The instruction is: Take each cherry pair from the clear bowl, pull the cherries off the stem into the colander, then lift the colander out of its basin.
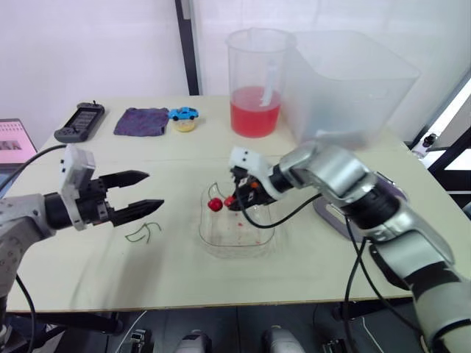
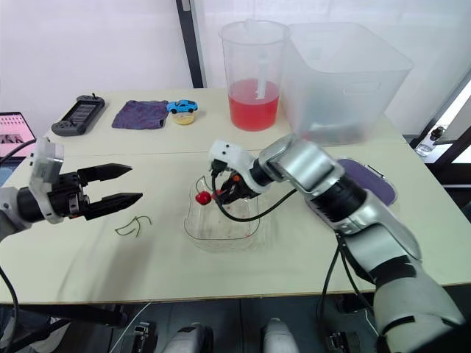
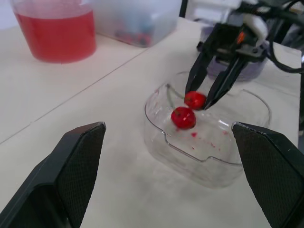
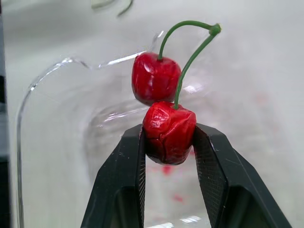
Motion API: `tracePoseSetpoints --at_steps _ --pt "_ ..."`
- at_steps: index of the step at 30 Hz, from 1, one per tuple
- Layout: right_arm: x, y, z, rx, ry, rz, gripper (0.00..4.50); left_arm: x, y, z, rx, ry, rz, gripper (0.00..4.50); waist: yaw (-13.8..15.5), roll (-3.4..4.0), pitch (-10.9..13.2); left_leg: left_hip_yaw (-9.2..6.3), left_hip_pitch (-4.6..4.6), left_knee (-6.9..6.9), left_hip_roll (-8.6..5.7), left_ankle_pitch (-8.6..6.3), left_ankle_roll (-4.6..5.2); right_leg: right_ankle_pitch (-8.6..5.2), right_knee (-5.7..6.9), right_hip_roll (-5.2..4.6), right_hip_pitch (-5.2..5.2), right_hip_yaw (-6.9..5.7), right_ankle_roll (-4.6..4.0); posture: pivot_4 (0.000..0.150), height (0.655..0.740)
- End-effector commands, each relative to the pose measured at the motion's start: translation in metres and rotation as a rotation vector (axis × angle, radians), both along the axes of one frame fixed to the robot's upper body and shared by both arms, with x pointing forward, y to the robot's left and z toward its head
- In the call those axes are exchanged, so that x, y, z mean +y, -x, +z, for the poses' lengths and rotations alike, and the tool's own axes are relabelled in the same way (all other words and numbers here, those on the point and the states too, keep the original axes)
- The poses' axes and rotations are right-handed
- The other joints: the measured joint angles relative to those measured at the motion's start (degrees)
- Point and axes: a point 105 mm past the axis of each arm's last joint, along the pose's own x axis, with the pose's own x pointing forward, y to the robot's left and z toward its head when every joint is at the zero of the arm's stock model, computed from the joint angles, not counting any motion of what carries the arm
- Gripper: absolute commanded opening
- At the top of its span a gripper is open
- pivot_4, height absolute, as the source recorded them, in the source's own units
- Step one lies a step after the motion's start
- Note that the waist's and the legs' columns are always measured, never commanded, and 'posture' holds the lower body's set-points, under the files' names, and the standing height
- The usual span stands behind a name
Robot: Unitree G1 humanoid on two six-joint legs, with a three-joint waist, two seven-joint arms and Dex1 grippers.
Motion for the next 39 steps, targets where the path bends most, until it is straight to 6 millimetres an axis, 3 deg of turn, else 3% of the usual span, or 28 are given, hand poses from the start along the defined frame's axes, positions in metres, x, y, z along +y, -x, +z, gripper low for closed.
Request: tracePoseSetpoints --at_steps 1,5,9,13,21,25,28,30,39 --pt "-0.001 0.003 0.028 -0.236 -0.028 0.059 1.49 -0.005 -0.006 0.012 -0.036 0.036 -0.028 4.50 -0.1 0.00 0.0 0.01 0.01 0.00 0.00 0.00 0.00 0.00 0.00 0.00 0.00 0.02 0.00 0.150 0.7337" --pt "-0.006 0.002 0.051 -0.525 -0.022 0.081 1.49 -0.023 -0.018 0.030 -0.016 0.153 -0.090 4.50 -0.1 -0.01 0.0 0.03 0.00 0.02 -0.01 0.00 0.00 0.00 0.02 0.01 -0.01 -0.01 0.00 0.150 0.7337" --pt "-0.014 -0.001 0.065 -0.875 0.110 0.103 1.49 -0.038 -0.037 0.053 -0.009 0.260 -0.097 4.50 0.1 -0.03 0.0 0.03 -0.02 0.06 -0.03 0.00 -0.01 0.00 0.03 0.00 0.00 -0.01 0.01 0.150 0.7337" --pt "-0.014 -0.004 0.076 -1.049 0.132 0.077 1.49 -0.063 -0.047 0.063 -0.004 0.248 -0.155 4.50 -0.3 -0.05 0.0 0.07 -0.05 0.11 -0.06 0.17 -0.30 0.00 0.07 0.01 0.00 -0.04 0.01 0.150 0.7337" --pt "-0.020 -0.002 0.075 -1.061 0.137 0.018 1.49 -0.109 -0.055 0.060 -0.035 0.103 -0.253 4.50 -0.2 -0.05 0.0 0.12 -0.05 0.07 -0.06 0.23 -0.40 0.00 0.05 0.02 -0.02 -0.01 0.01 0.150 0.7337" --pt "-0.019 0.001 0.073 -1.045 0.123 0.010 1.49 -0.121 -0.061 0.059 -0.050 0.099 -0.271 4.50 -0.1 -0.05 0.0 0.11 -0.05 0.09 -0.06 0.23 -0.40 0.00 0.04 0.02 -0.01 0.00 0.01 0.150 0.7337" --pt "-0.019 0.002 0.073 -1.043 0.118 0.006 1.45 -0.126 -0.065 0.059 -0.053 0.111 -0.269 3.66 -0.2 -0.05 0.0 0.11 -0.05 0.10 -0.06 0.23 -0.40 0.00 0.05 0.02 0.00 -0.01 0.01 0.150 0.7337" --pt "-0.019 0.002 0.074 -1.039 0.110 0.002 1.45 -0.129 -0.066 0.060 -0.060 0.118 -0.270 2.72 -0.2 -0.05 0.0 0.11 -0.05 0.10 -0.06 0.23 -0.40 0.00 0.05 0.02 0.00 -0.01 0.01 0.150 0.7337" --pt "-0.017 0.003 0.074 -1.007 0.065 -0.008 1.45 -0.128 -0.071 0.065 -0.075 0.135 -0.244 2.72 -0.2 -0.05 0.0 0.07 -0.05 0.10 -0.06 0.23 -0.40 0.00 0.05 0.02 0.00 -0.01 0.01 0.150 0.7337"
